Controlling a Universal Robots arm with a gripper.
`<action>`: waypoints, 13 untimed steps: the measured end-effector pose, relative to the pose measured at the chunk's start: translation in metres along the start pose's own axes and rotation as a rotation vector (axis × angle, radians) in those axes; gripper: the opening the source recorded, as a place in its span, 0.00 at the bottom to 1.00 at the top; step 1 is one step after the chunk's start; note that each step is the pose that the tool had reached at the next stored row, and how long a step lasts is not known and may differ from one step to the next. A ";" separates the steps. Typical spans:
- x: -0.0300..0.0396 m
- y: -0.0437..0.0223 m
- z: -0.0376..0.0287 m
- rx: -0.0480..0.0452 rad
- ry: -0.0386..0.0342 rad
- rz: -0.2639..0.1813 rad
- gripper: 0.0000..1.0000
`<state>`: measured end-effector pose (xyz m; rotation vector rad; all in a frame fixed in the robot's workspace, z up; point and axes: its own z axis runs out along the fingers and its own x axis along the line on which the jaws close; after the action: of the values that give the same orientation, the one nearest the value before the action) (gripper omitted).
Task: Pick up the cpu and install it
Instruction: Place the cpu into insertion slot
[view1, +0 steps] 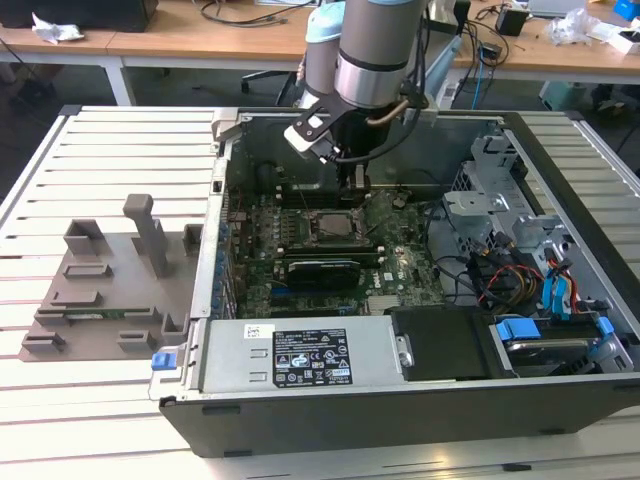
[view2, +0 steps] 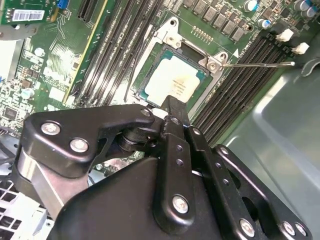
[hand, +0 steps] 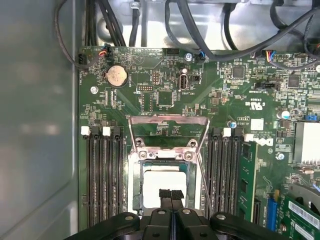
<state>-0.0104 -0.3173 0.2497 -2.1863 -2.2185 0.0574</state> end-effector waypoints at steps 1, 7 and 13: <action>0.0000 -0.0001 -0.0016 0.0000 0.0000 0.000 0.11; -0.0001 -0.0006 -0.0139 0.0000 0.0000 0.000 0.11; -0.0002 -0.0014 -0.0314 -0.0001 0.0000 0.000 0.11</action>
<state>-0.0104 -0.3173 0.2811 -2.1863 -2.2185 0.0573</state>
